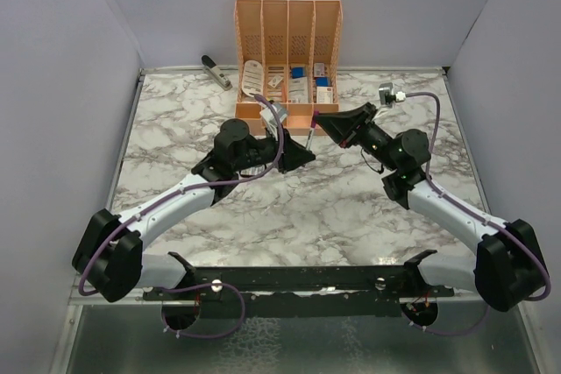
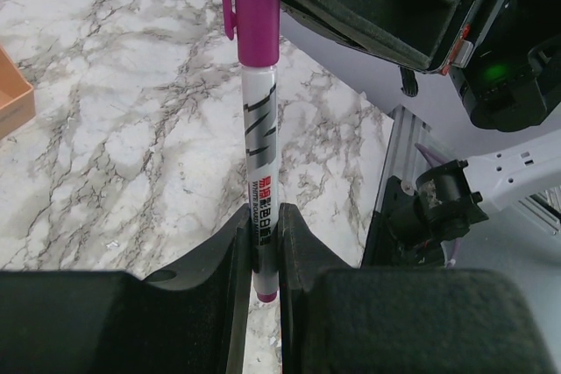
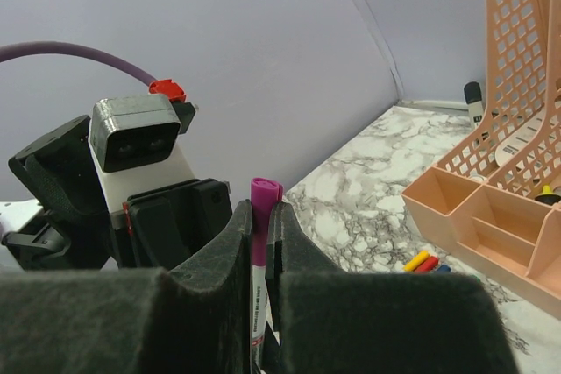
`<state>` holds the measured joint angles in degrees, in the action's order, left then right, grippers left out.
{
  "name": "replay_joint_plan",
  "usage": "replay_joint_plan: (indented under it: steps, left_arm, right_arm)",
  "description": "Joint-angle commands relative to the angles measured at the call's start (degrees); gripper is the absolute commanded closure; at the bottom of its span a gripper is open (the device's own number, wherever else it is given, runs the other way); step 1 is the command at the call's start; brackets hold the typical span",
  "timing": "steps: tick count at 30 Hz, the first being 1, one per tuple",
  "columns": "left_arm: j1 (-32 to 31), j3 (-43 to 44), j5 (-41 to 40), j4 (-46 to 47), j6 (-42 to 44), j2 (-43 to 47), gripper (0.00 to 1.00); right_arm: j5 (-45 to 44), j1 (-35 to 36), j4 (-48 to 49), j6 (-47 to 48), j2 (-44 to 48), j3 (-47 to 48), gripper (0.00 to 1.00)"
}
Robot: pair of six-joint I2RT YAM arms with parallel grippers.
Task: Insert the pens into the pen caps
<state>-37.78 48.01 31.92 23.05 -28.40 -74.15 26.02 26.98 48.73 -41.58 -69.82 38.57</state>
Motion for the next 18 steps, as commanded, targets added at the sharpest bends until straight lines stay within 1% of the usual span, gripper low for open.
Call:
replay_joint_plan:
  steps: [1,8,18]
  left_arm:
    - [2.3,5.3,-0.5,13.6,-2.8,1.1,1.0]
    - [4.3,7.5,1.0,18.0,-4.7,0.0,1.0]
    - [5.2,9.2,0.4,21.2,-5.5,-0.9,1.0]
  right_arm:
    - [6.4,0.4,-11.2,3.5,-1.3,-0.8,0.98]
    - [6.5,1.1,-16.9,6.6,-1.9,0.4,0.98]
    - [4.6,5.4,-23.7,11.9,-4.1,2.5,0.98]
